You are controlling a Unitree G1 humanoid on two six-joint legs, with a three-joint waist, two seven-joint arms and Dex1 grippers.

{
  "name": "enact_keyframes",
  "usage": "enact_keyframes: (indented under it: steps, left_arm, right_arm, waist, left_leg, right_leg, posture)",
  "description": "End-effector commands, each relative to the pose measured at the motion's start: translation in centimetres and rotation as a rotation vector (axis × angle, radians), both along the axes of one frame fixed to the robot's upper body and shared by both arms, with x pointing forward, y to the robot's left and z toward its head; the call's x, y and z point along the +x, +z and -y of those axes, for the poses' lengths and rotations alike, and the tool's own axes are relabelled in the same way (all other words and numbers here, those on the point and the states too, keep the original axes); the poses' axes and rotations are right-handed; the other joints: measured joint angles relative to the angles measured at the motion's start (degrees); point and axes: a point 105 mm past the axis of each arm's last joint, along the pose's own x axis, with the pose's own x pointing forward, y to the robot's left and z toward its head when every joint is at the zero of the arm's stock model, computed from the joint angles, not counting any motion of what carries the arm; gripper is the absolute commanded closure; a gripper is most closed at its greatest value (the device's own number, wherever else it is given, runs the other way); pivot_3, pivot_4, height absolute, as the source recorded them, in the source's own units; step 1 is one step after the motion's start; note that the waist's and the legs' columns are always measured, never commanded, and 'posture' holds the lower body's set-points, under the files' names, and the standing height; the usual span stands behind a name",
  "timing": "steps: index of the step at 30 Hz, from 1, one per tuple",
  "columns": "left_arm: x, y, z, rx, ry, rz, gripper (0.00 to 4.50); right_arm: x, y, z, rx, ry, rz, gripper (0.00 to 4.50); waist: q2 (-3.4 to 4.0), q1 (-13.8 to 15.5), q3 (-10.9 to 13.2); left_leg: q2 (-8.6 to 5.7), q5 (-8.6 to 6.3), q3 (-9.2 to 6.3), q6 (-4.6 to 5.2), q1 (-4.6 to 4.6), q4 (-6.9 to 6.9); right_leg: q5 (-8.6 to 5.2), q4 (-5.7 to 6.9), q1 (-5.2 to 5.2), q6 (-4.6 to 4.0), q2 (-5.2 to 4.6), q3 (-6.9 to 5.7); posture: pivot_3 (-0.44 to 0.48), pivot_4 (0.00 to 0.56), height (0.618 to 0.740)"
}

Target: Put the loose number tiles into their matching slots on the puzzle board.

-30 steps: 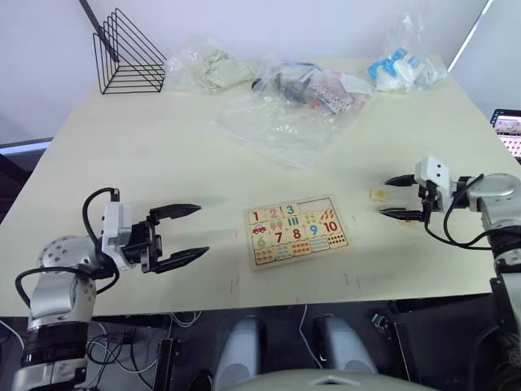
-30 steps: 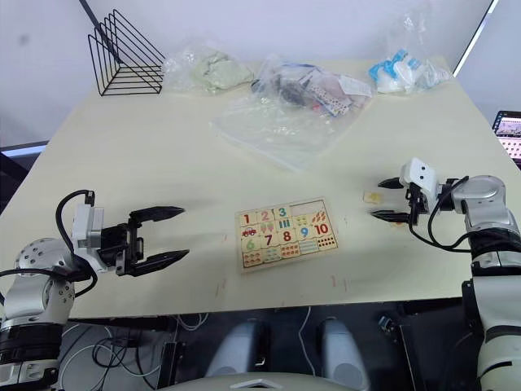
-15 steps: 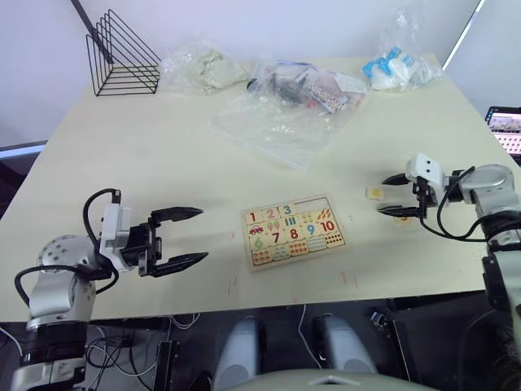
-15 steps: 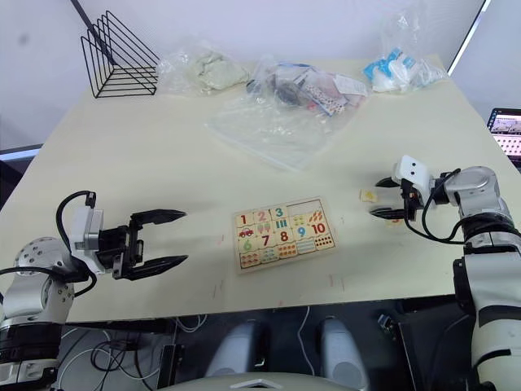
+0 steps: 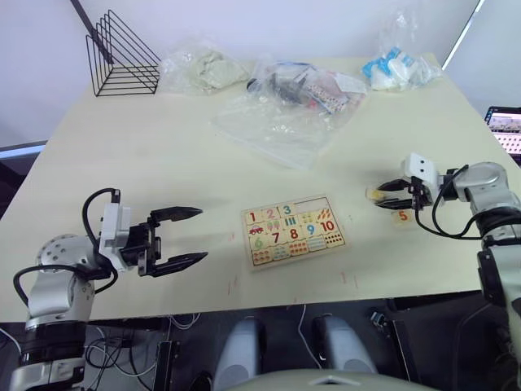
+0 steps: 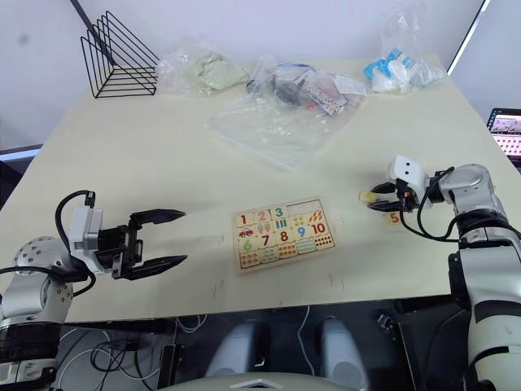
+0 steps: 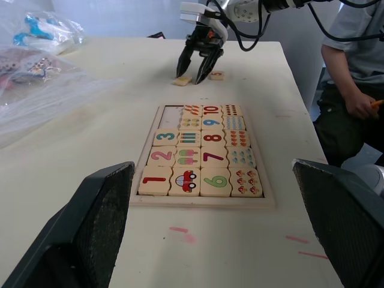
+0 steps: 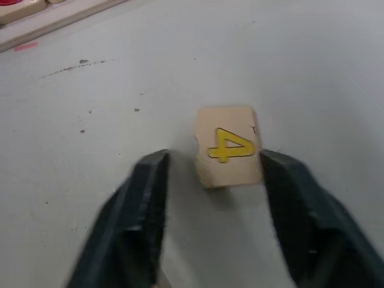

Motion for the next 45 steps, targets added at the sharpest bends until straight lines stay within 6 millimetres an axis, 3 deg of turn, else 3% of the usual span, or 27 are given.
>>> enact_keyframes:
  steps: [1, 7, 15, 22, 29, 36, 45]
  left_arm:
    - [0.0, 1.0, 0.2, 0.015, -0.021, 0.041, 0.00]
    - [0.0, 1.0, 0.3, 0.016, -0.025, 0.041, 0.00]
    - [0.0, 0.9, 0.2, 0.015, -0.023, 0.036, 0.00]
    - [0.1, 0.6, 0.5, 0.004, -0.022, 0.027, 0.00]
    - [0.2, 0.4, 0.6, -0.002, -0.020, 0.024, 0.00]
    - [0.0, 0.3, 0.5, -0.002, -0.018, 0.020, 0.00]
    - [-0.1, 0.3, 0.3, 0.002, -0.012, 0.018, 0.00]
  right_arm:
    - [0.3, 0.5, 0.3, -0.005, -0.019, 0.017, 3.64]
    - [0.3, 1.2, 0.1, 0.007, 0.007, 0.044, 3.64]
    - [-0.3, 3.6, -1.9, 0.004, 0.132, 0.067, 3.64]
    - [-1.9, 5.9, -6.2, -0.024, 0.209, 0.066, 3.64]
    - [-3.7, 7.1, -10.7, -0.045, 0.271, 0.048, 3.64]
    - [-3.7, 6.4, -14.5, -0.186, 0.263, 0.081, 3.64]
    - [-3.5, 6.1, -16.9, -0.306, 0.228, 0.051, 3.64]
  waist:
    - [0.00, 0.0, 0.0]
    - [0.00, 0.0, 0.0]
    - [0.04, 0.0, 0.0]
    - [0.05, 0.2, 0.0]
    - [0.06, 0.2, 0.0]
    - [0.05, 0.2, 0.0]
    - [0.05, 0.1, 0.0]
  left_leg:
    - [0.00, 0.00, 0.00, 0.00, 0.00, 0.00]
    - [0.00, 0.00, -0.01, 0.00, 0.00, 0.00]
    - [0.01, 0.00, -0.06, 0.00, 0.00, -0.01]
    - [0.06, 0.00, -0.12, 0.00, -0.02, -0.01]
    - [0.03, 0.00, -0.12, 0.00, -0.08, 0.00]
    - [0.02, 0.00, -0.11, 0.00, -0.15, 0.00]
    - [-0.01, 0.01, -0.30, -0.01, -0.85, 0.13]
  right_leg:
    - [0.00, 0.00, 0.00, 0.00, 0.00, 0.00]
    - [0.00, 0.00, 0.00, 0.00, 0.00, 0.00]
    - [0.00, 0.00, -0.01, 0.00, 0.00, 0.00]
    - [0.00, 0.02, -0.02, 0.00, -0.01, -0.02]
    - [0.00, 0.03, -0.10, 0.00, -0.01, -0.03]
    - [-0.01, 0.04, -0.21, 0.00, 0.01, -0.04]
    - [0.01, 0.08, -0.80, 0.00, -0.01, -0.20]
  posture:
    - [0.000, 0.150, 0.740]
    - [0.000, 0.150, 0.740]
    - [0.000, 0.150, 0.740]
    - [0.000, 0.150, 0.740]
    - [0.000, 0.150, 0.740]
    - [0.000, 0.150, 0.740]
    - [0.000, 0.150, 0.740]
